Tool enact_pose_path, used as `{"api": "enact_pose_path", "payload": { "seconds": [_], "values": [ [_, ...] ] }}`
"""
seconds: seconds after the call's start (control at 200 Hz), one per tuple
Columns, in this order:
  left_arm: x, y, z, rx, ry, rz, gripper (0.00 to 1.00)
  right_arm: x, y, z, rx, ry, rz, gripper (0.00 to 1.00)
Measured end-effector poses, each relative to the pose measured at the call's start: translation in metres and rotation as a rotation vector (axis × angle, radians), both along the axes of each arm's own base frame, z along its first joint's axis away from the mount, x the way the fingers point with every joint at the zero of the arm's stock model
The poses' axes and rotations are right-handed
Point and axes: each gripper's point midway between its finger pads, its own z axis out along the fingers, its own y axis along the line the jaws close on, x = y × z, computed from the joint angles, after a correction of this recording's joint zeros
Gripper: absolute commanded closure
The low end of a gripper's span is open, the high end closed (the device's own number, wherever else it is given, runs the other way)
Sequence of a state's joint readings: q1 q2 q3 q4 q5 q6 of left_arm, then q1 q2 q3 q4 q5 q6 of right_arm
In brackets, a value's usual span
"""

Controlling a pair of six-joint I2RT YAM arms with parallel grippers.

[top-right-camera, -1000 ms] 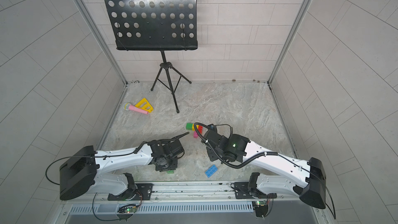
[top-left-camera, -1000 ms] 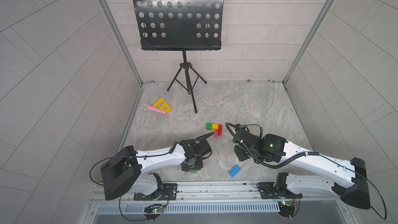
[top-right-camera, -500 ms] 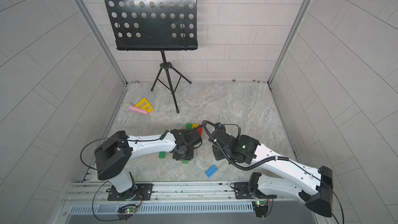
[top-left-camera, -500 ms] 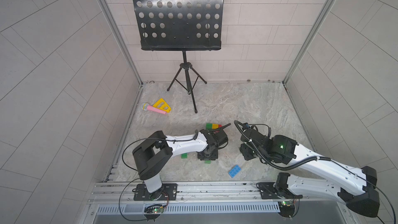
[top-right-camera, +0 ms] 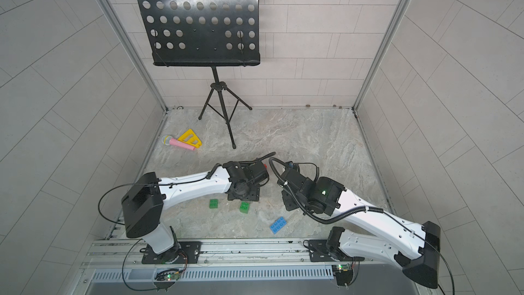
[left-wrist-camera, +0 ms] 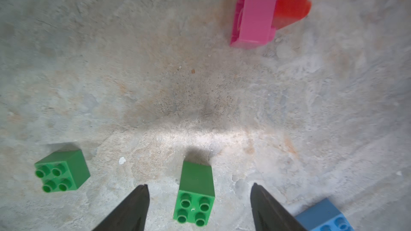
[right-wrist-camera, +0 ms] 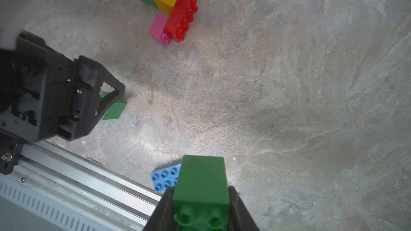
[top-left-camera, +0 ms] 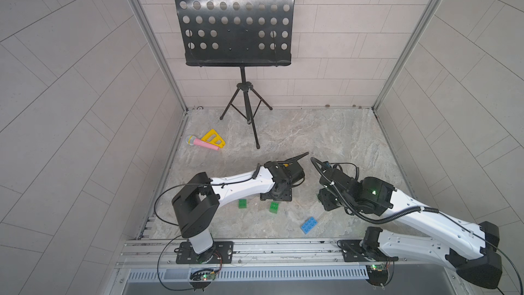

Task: Assemble the letter r with lego
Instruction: Move the lego brick at the center of the board, then assemble the lego brick with the lego brick.

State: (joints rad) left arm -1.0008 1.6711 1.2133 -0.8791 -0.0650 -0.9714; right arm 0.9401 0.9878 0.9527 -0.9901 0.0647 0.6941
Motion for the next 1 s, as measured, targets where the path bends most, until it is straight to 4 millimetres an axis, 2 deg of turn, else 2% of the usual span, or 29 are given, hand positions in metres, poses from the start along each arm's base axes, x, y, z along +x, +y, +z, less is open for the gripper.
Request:
{"api": "enact_pose_path", "payload": {
  "seconds": [0.12, 0.18, 0.255, 0.3, 0.37, 0.515, 0.681, 0.826, 1.001],
  "values": [
    [0.011, 0.023, 0.023, -0.053, -0.035, 0.06, 0.19, 0.002, 0.01, 0.012, 0.006, -0.015, 0.097, 1.0],
    [0.018, 0.051, 0.035, -0.089, -0.056, 0.127, 0.19, 0.005, 0.019, 0.02, 0.006, -0.034, 0.157, 1.0],
    [0.022, 0.097, 0.047, -0.115, -0.088, 0.232, 0.19, 0.009, 0.031, 0.028, 0.014, -0.063, 0.233, 1.0],
    [0.021, 0.122, 0.056, -0.122, -0.117, 0.28, 0.19, 0.011, 0.039, 0.032, 0.02, -0.075, 0.28, 1.0],
    [0.012, 0.147, 0.072, -0.13, -0.171, 0.293, 0.18, 0.013, 0.053, 0.037, 0.028, -0.078, 0.351, 1.0],
    [-0.01, 0.165, 0.108, -0.191, -0.286, 0.218, 0.16, 0.02, 0.091, 0.038, 0.027, -0.034, 0.504, 1.0],
    [-0.035, 0.181, 0.123, -0.207, -0.334, 0.154, 0.16, 0.028, 0.133, 0.015, -0.023, 0.064, 0.663, 1.0],
    [-0.052, 0.193, 0.126, -0.205, -0.353, 0.119, 0.16, 0.026, 0.148, -0.011, -0.093, 0.129, 0.746, 1.0],
    [-0.064, 0.201, 0.121, -0.211, -0.377, 0.084, 0.16, 0.012, 0.158, -0.034, -0.166, 0.162, 0.809, 1.0]
  ]
}}
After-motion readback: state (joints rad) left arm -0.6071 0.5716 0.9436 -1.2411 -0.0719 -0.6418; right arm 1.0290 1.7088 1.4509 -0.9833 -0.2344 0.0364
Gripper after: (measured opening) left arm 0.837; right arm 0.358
